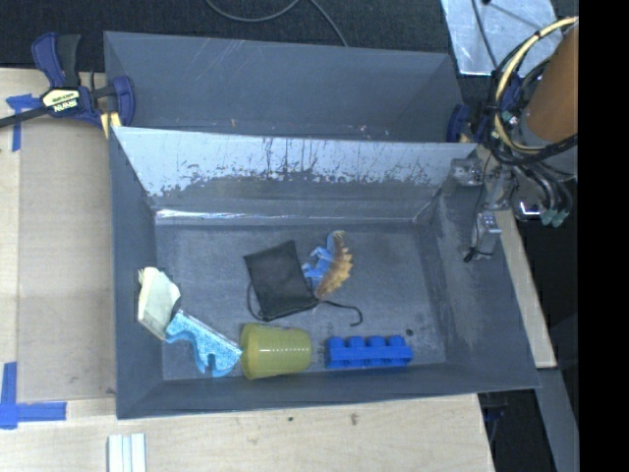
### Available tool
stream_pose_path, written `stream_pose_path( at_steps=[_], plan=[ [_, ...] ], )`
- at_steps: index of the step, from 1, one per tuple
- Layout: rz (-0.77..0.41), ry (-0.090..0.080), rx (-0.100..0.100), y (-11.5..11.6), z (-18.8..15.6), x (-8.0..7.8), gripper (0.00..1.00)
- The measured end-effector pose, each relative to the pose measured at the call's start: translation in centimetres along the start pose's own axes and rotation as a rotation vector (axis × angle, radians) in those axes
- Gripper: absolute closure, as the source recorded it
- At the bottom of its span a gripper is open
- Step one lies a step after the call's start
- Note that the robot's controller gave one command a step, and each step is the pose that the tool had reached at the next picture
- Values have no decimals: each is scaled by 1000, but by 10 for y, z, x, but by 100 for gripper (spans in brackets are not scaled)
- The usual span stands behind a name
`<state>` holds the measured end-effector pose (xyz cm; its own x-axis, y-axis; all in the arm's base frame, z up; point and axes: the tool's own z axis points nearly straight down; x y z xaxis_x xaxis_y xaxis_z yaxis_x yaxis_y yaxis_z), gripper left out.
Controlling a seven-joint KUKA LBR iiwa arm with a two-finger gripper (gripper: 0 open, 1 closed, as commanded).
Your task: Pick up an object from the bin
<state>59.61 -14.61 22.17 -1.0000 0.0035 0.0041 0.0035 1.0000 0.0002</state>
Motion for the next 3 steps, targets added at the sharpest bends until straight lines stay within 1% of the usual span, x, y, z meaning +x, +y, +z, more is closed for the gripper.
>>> stream_pose_path(
  at_steps=[1,2,3],
  plan=[
    [-3,-7,1,1,-5,-1,0],
    [-129,-9,2,27,39,1,0],
    [-260,-9,2,82,66,5,0]
  ],
)
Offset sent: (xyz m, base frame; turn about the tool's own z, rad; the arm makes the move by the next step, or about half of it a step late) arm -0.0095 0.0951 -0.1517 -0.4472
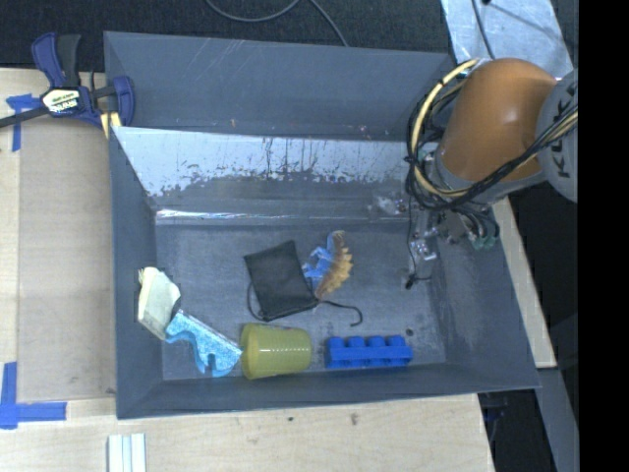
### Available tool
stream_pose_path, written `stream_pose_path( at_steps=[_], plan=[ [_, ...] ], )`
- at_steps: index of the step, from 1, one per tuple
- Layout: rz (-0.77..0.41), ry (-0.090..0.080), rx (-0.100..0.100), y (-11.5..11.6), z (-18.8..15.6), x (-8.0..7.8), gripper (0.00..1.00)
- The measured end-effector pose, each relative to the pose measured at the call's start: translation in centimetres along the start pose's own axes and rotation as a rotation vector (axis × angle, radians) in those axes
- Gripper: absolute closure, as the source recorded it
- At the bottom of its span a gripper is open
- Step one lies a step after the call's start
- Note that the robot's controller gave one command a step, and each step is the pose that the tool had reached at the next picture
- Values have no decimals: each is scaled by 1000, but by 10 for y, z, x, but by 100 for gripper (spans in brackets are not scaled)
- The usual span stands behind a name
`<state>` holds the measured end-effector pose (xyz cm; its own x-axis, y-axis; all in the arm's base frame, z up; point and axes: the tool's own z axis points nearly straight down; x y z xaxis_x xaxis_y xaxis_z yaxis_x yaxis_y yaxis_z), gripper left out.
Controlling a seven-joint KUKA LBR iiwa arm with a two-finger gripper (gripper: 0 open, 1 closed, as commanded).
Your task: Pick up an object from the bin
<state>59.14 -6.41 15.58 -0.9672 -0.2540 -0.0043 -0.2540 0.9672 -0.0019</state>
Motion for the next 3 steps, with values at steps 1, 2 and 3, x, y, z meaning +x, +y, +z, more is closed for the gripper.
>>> stream_pose_path(
  at_steps=[1,2,3],
  plan=[
    [-143,-5,2,13,8,-18,0],
    [-266,-3,1,79,85,-37,0],
    [-433,-9,5,87,83,-42,100]
  ],
)
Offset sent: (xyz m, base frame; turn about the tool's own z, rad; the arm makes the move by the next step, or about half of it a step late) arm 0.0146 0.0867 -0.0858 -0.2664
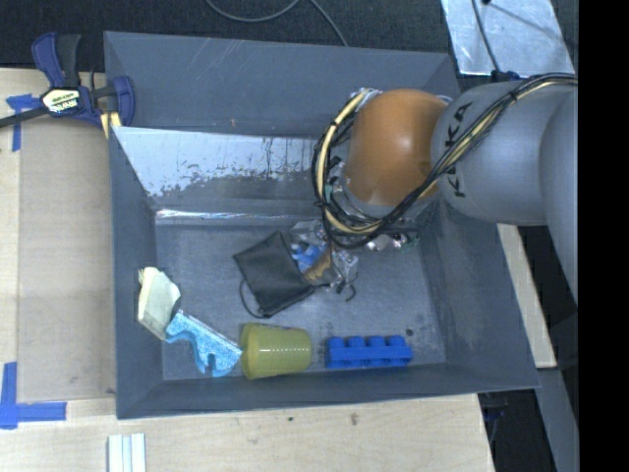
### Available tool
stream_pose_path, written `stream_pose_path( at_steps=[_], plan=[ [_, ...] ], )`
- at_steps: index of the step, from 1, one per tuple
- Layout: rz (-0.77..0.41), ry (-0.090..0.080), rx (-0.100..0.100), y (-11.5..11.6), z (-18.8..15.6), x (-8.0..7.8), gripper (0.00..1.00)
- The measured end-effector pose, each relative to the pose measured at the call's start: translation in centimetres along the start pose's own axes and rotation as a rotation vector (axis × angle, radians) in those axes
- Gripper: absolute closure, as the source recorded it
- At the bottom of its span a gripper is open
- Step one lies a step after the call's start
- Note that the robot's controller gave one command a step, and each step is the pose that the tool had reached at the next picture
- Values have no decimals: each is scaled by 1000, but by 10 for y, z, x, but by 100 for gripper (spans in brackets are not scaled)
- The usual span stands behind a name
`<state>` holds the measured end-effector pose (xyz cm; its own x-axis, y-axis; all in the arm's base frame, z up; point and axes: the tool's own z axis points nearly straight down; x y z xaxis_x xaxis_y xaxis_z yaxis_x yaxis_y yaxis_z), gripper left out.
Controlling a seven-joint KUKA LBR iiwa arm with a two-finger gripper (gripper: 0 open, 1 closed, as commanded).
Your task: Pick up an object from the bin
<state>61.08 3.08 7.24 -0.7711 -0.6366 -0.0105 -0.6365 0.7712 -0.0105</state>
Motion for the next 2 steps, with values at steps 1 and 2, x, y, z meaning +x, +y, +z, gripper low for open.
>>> stream_pose_path(
  at_steps=[1,2],
  plan=[
    [0,0,0,0,0,0,100],
    [0,-1,0,0,-1,0,100]
  ],
)
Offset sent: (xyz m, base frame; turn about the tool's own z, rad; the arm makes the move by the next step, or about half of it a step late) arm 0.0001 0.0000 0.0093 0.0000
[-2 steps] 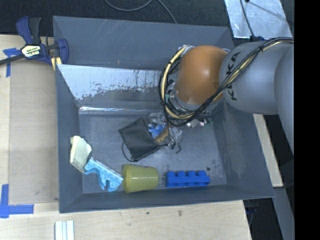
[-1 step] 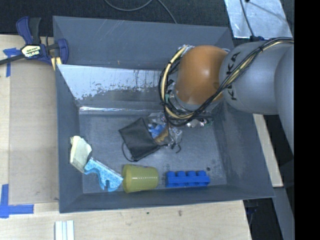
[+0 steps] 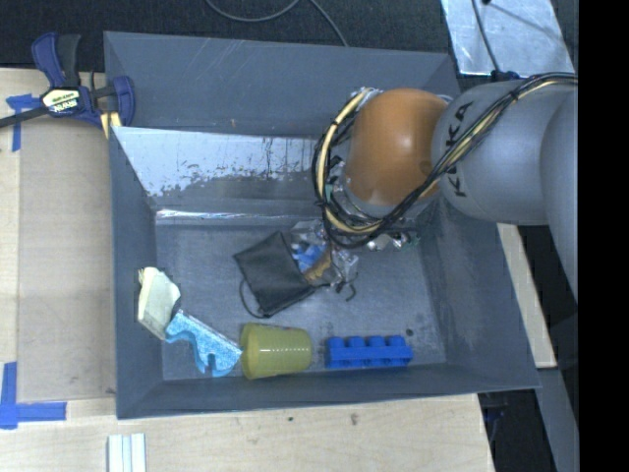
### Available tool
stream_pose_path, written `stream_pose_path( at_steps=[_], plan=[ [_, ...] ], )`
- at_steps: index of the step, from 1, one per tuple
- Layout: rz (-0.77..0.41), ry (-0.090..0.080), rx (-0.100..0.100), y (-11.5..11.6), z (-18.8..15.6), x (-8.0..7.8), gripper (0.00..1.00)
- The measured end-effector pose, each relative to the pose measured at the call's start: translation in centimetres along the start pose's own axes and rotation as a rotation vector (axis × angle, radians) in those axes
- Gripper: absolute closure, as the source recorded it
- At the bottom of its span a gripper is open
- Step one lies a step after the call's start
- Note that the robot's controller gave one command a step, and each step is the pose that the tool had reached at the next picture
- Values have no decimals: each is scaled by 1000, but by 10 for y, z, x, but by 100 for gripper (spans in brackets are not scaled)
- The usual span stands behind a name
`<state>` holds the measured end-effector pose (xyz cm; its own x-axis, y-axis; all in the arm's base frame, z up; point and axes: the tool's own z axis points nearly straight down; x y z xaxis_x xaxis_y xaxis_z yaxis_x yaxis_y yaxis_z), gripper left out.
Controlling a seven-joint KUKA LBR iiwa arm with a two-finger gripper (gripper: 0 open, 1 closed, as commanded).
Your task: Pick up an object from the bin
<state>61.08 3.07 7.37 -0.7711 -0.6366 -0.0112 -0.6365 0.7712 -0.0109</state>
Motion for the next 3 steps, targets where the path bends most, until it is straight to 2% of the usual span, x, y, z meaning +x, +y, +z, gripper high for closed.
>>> stream_pose_path(
  at_steps=[3],
  plan=[
    [1,1,-2,0,-26,0,100]
  ],
)
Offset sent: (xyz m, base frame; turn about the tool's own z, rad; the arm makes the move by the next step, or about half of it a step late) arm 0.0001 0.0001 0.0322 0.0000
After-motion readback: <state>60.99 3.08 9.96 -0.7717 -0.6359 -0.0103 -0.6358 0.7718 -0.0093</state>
